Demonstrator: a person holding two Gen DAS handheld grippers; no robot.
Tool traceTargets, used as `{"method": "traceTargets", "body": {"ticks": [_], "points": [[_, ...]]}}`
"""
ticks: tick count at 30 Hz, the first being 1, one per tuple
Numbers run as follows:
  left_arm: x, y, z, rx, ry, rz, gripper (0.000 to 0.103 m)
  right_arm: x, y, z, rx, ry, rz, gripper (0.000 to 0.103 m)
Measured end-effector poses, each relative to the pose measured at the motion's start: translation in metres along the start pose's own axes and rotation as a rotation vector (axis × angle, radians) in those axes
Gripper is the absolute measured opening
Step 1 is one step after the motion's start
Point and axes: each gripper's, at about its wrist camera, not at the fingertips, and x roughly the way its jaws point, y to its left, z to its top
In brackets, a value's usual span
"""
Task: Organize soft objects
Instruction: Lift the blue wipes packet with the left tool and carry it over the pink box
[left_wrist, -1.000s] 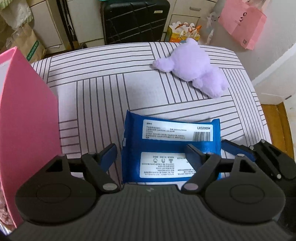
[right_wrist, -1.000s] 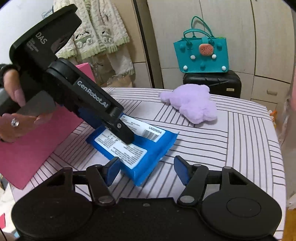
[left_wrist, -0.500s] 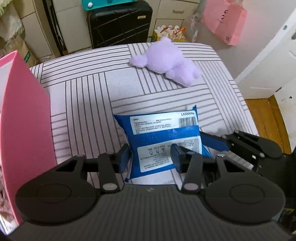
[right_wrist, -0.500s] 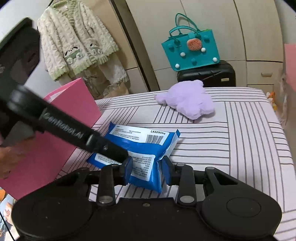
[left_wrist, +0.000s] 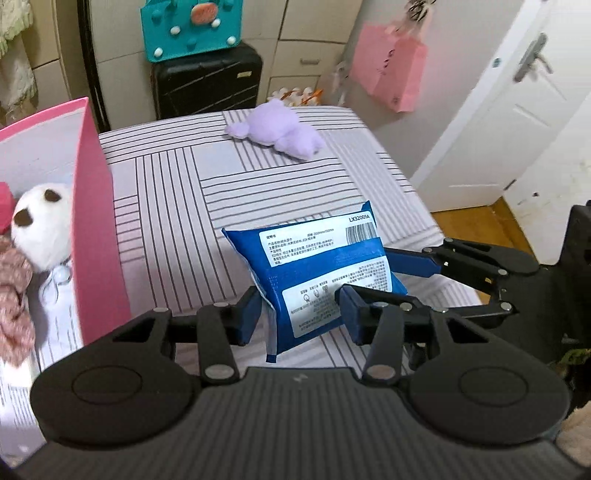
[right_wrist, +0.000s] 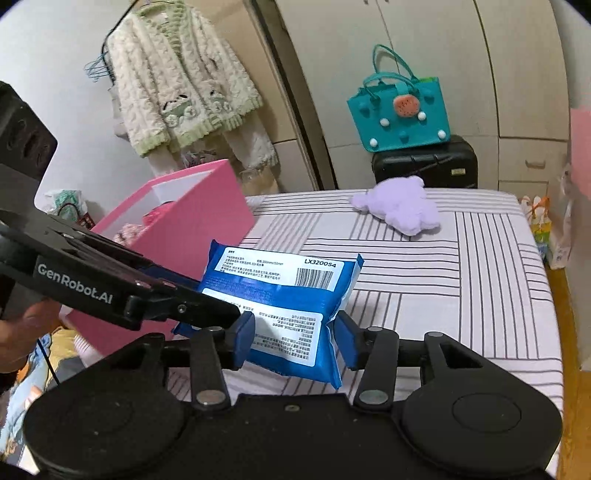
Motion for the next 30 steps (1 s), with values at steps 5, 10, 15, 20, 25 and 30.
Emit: {"method": "traceTargets", "body": {"ticks": [5,10,15,20,25,30], "points": [[-0.03,-0.001,-0.017,0.004,-0.053,-0.043,0.045,-0.025,0.024,-0.003,-0.046,-0.014,-0.005,0.058],[-0.066,0.002,-0.036,0.015,-0.123,-0.048,0.045,-0.048,0.057,-0.001,-0.134,-0.041,-0.008,0.059],[-0.097,0.009,-0.057,-0.032,-0.16,-0.069,0.045,-0.059,0.086,0.002,-0.225,-0.058,0.012,0.064],[-0.128,0.017,-0.079,-0.044,-0.242,-0.04,0.045,-0.068,0.113,0.004,-0.313,-0.089,0.057,0.065],[-0.15,0.035,-0.092,-0.087,-0.314,-0.019,0.045,-0.066,0.138,0.008,-0.392,-0.086,0.106,0.07],[-0.164,0.051,-0.094,-0.099,-0.377,0.031,0.045,-0.058,0.16,0.018,-0.448,-0.11,0.146,0.071]]}}
